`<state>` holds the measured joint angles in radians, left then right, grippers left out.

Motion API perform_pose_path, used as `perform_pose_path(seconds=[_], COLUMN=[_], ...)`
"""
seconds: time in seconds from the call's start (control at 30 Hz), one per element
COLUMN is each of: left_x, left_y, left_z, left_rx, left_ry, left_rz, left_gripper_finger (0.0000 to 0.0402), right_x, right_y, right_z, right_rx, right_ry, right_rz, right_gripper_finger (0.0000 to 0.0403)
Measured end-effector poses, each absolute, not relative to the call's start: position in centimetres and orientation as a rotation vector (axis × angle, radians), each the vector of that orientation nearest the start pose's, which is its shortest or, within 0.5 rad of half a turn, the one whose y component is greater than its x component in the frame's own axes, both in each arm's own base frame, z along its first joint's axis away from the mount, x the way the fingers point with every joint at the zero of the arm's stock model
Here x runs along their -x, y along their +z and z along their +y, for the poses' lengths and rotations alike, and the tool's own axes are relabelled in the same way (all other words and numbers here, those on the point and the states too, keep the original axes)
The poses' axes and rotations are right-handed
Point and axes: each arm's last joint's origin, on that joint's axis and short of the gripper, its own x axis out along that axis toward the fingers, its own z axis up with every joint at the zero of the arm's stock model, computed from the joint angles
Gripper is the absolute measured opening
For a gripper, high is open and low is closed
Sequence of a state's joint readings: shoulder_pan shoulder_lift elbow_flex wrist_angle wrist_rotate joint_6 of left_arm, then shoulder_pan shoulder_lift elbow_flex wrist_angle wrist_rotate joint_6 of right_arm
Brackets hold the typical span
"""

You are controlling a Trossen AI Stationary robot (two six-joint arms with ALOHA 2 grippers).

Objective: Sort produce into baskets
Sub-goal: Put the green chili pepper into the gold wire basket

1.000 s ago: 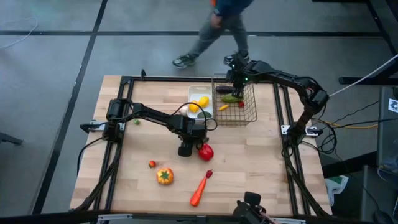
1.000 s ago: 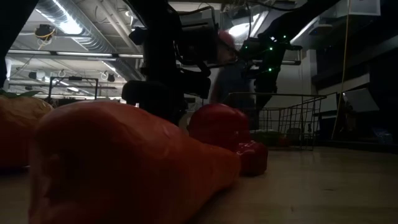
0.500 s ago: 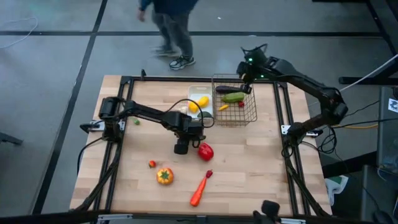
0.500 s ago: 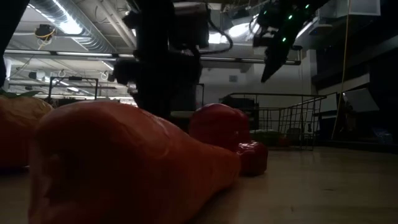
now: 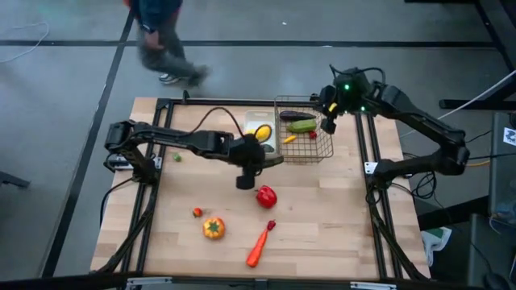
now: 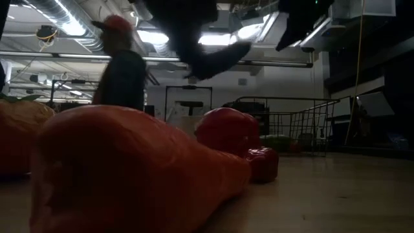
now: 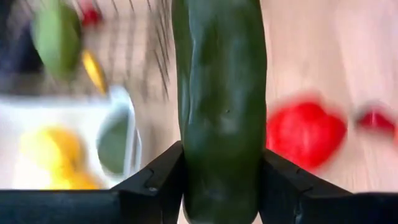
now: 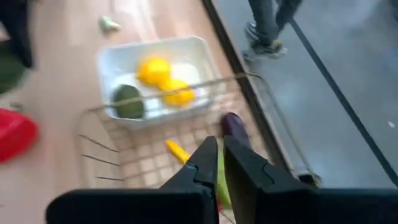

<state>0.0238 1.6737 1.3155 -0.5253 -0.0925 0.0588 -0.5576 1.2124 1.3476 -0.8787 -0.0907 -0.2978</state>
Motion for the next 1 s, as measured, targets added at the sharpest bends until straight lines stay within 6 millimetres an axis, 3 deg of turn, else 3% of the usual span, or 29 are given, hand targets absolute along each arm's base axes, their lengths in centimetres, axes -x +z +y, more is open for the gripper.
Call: perform_pose_path(seconds=[0.2, 0.4, 0.73, 1.0], left_x=[-38.3, -39.6, -42.7, -44.2], left_y=[28.0, 28.3, 25.0, 21.2], left_z=[2.9, 4.9, 9.1, 13.3], left_rx=[-0.141, -0.116, -0.115, -0.126], left_ry=[0.117, 0.181, 0.282, 0.374], left_rz=[0.575, 0.416, 0.234, 0.053], left_gripper_finger=[0.0159, 0.0159, 0.0159, 0.0159], right_x=[-21.1, -20.8, -20.6, -20.9], right_y=[38.3, 39.4, 40.8, 40.6], right_z=[-8.2, -4.2, -0.4, 0.2], right_rx=[0.049, 0.075, 0.143, 0.161], right_ry=[-0.194, -0.054, 0.106, 0.102], right_rz=[0.727, 0.659, 0.53, 0.534], right_gripper_finger=[0.0028, 0.0028, 0.0028, 0.0028])
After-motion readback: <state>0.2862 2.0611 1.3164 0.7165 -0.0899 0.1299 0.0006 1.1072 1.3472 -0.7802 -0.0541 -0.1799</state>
